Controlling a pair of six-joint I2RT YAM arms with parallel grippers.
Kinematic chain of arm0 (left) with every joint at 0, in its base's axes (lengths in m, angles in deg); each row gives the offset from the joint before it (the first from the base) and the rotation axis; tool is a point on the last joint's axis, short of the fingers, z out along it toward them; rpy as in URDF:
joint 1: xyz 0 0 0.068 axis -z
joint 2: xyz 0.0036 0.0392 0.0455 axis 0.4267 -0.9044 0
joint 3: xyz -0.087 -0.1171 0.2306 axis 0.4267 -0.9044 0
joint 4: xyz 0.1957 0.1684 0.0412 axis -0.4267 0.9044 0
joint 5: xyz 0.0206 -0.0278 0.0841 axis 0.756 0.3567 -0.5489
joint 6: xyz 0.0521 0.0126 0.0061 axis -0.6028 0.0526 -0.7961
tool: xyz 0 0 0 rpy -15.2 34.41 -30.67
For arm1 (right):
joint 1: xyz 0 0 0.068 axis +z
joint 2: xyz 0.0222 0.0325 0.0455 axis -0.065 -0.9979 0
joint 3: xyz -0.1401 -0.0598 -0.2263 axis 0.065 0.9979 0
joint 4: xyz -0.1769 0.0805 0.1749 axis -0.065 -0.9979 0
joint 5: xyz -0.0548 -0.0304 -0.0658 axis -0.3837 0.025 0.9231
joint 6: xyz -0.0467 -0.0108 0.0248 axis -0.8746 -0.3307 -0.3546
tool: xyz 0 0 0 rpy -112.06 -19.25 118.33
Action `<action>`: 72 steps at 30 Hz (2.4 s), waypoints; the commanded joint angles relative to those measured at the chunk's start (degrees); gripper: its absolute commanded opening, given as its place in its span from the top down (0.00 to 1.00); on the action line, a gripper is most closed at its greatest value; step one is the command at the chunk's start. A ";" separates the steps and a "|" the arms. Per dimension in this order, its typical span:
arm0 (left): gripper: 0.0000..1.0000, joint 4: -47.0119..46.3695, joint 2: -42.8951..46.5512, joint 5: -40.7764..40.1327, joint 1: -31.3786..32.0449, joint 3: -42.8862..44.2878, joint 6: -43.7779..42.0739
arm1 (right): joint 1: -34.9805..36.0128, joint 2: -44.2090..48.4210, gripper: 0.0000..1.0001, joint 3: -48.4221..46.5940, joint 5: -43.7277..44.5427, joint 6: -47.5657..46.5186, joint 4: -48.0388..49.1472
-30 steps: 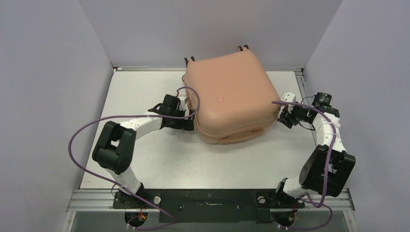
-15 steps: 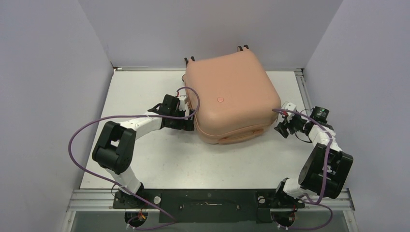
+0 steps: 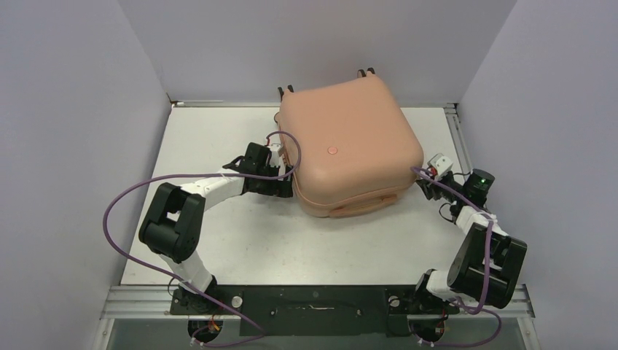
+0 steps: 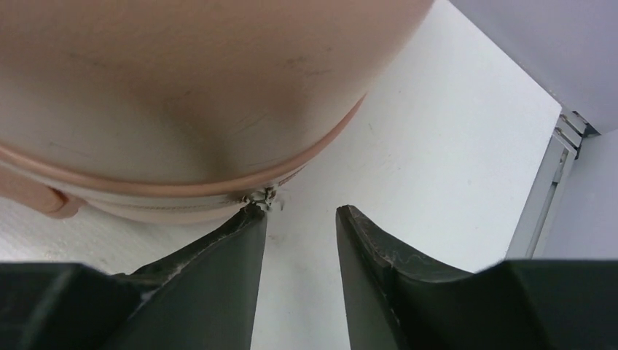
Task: Pack the luggage
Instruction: Zip the luggage at the center of the board.
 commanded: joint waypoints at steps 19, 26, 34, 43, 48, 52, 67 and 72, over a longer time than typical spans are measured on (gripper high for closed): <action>0.04 -3.26 1.60 3.80 0.21 0.09 -0.85 | -4.06 -3.12 0.52 -16.99 -8.27 -36.27 -43.04; 0.04 -3.16 1.54 5.06 -0.39 0.11 -1.03 | -6.43 -21.65 0.41 -31.03 -16.98 -60.16 -73.25; 0.04 -3.21 1.45 5.58 -0.58 0.31 -1.12 | -6.88 -36.10 0.32 -44.00 -22.49 -73.31 -92.21; 0.04 -2.99 0.62 5.74 -0.58 0.77 -1.21 | -4.42 -35.74 0.29 -48.81 -22.74 -66.59 -92.11; 0.04 -2.82 0.87 5.87 -0.56 0.81 -1.29 | -2.65 -38.28 0.31 -51.80 -21.53 -63.81 -92.13; 0.04 -2.99 1.42 5.71 -0.67 0.43 -1.38 | -0.27 -39.35 0.34 -53.79 -19.82 -62.11 -92.11; 0.04 -3.27 1.19 6.82 -1.20 0.23 -1.03 | 0.67 -40.95 0.95 -53.90 -15.66 -59.99 -92.20; 0.04 -3.22 1.53 6.82 -1.24 0.15 -1.03 | -0.80 -39.15 0.95 -52.82 -17.52 -60.47 -92.02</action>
